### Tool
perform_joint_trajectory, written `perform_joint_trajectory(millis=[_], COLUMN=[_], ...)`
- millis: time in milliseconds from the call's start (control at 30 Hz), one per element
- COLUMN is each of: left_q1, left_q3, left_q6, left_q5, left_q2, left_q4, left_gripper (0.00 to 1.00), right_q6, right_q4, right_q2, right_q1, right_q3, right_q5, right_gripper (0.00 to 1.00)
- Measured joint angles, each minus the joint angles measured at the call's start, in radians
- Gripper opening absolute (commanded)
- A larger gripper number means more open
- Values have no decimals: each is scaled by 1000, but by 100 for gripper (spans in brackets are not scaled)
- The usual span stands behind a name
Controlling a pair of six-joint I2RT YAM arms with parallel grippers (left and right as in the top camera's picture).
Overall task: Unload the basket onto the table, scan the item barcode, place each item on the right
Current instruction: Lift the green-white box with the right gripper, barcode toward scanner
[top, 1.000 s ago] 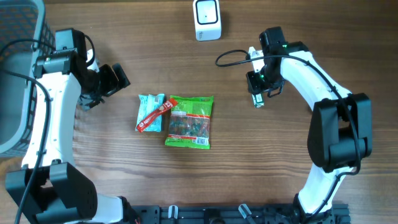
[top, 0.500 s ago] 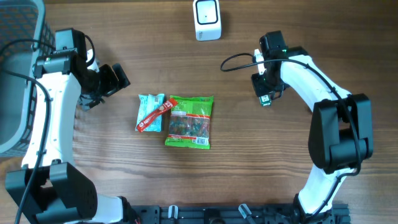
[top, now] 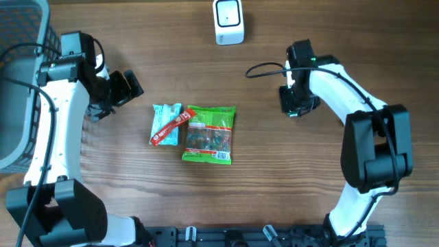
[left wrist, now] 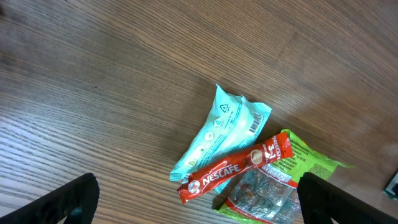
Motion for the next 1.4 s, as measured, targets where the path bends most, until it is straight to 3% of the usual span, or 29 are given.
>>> perform_joint_trajectory(millis=[133,400,467,500,767,867,1133,1400], left_q1=[0,0,0,0,0,0,0,0], left_q3=[0,0,0,0,0,0,0,0], left_q6=[0,0,0,0,0,0,0,0], left_q5=[0,0,0,0,0,0,0,0], left_q2=[0,0,0,0,0,0,0,0], left_q4=[0,0,0,0,0,0,0,0], left_gripper=[100,100,100,100,100,100,100,100], right_q6=[24,30,30,31,36,29,37,61], right_q4=[127,141,142,142,136,91,-97,-351], right_q2=[-7,-7,-7,-7,-25,-106,-481,-399], right_q1=[0,0,0,0,0,0,0,0], right_q3=[-72,-75,-75,-75,-69,-63,130,472], right_q5=[-3,5,8,12,3,-60,-301,-568], right_gripper=[42,36,24,22,23,23,18,18])
